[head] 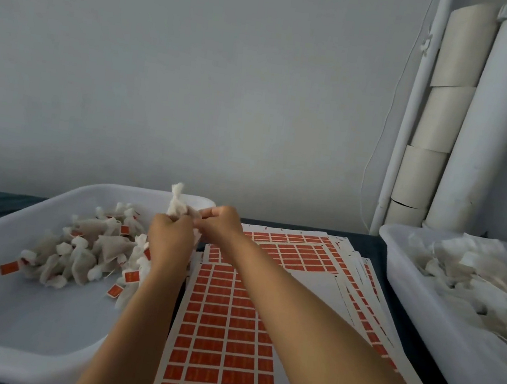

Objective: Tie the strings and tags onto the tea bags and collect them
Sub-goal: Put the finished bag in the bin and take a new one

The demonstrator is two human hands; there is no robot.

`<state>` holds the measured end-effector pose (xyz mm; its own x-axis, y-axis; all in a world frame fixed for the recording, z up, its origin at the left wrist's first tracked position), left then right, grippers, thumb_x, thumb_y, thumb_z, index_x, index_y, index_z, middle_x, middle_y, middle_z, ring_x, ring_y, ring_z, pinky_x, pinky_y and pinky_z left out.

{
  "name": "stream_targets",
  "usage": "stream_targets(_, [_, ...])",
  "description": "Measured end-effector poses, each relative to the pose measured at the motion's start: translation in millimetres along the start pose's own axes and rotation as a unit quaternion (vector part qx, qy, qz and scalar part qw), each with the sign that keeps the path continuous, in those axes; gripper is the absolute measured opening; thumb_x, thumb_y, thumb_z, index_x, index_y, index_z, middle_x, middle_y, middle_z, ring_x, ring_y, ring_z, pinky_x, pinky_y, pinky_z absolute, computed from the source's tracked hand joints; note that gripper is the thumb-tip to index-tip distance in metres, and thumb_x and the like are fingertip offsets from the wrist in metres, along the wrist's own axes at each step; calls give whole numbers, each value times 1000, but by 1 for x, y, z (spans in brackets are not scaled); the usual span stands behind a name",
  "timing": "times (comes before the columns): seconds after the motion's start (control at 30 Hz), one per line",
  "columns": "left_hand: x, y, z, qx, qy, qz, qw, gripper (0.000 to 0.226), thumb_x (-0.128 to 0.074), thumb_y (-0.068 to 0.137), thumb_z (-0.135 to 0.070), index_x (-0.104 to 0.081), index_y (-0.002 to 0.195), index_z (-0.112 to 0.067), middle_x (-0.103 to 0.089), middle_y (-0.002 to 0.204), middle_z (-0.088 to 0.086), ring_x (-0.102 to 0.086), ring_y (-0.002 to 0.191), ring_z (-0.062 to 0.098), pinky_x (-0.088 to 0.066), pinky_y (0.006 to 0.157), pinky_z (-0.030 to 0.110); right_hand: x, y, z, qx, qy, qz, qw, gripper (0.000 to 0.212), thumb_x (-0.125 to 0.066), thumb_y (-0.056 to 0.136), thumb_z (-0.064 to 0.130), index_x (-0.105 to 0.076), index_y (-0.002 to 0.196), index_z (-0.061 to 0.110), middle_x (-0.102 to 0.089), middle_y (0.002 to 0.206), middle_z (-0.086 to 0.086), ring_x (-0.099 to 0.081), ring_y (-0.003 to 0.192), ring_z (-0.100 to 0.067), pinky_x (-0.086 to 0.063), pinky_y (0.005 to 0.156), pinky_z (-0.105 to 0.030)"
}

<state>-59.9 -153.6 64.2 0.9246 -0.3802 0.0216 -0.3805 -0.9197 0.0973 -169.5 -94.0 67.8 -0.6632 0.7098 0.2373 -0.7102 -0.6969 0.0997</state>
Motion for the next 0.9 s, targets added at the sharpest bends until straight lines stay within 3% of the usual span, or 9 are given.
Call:
stream_targets(0.1, [5,-5,-3,-1,-11,-18,1000,32,-48,91,-8,-47,123,-4,-51,110,10,-49,85,18,-40,69,32,-10,-9,-6,-12,28,51,998,40,-57,86,4,-53,126,6,-57,122,-17,-57,109,-31,-54,79,-29])
stream_targets(0.17, [10,-7,-12,-31,-18,-39,999,39,-49,91,-7,-42,128,-11,-47,126,10,-48,94,19,-41,75,33,1,-15,0,9,10,38,999,41,-54,87,3,-50,128,11,-55,125,-14,-58,107,-27,-52,69,-20])
stream_targets(0.27, [5,-15,-21,-59,-16,-36,998,29,-49,90,-7,-50,118,-16,-56,111,6,-53,81,13,-41,62,25,34,-29,14,48,-39,-3,998,27,-54,91,8,-57,117,13,-60,117,-9,-60,92,-15,-47,60,-11])
stream_targets(0.37, [-14,-30,-30,-76,4,-5,997,19,-48,92,-10,-56,107,-17,-61,95,3,-54,71,9,-40,53,24,76,-50,24,63,-30,-42,997,17,-52,93,12,-60,108,14,-64,103,-3,-60,87,-12,-52,75,-21])
stream_targets(0.5, [-57,-61,-29,-59,2,75,995,12,-49,93,-11,-59,97,-17,-63,78,0,-61,49,7,-44,39,17,141,-91,16,39,15,-114,993,16,-48,95,10,-63,97,16,-67,90,0,-65,83,-14,-56,69,-21])
stream_targets(0.6, [-89,-86,-17,-51,41,135,989,10,-52,93,-13,-59,95,-18,-64,82,0,-66,62,12,-55,53,25,187,-122,-2,-4,9,-181,983,19,-47,94,7,-65,92,13,-68,89,-5,-67,81,-17,-57,73,-29])
stream_targets(0.67, [-109,-101,-9,-47,55,163,984,11,-52,94,-12,-60,94,-19,-64,87,-1,-65,74,18,-55,63,27,214,-137,-10,-30,14,-226,973,22,-45,93,2,-65,90,10,-67,87,-8,-66,78,-17,-56,75,-31])
stream_targets(0.9, [-195,-149,-8,-63,57,284,955,10,-52,93,-10,-61,96,-14,-65,98,1,-63,81,15,-55,72,29,289,-155,-24,-104,7,-291,951,22,-44,91,-2,-65,94,3,-63,84,-7,-60,76,-16,-53,67,-26])
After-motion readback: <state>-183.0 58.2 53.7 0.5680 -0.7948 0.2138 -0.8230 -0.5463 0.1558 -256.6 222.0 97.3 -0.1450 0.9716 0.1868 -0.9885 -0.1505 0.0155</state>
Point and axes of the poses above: each hand's wrist, its own y-axis towards the middle knuckle, its own x-axis out of the back of the hand, z = x × y, the point moved 10 cm from there along y, towards the middle knuckle
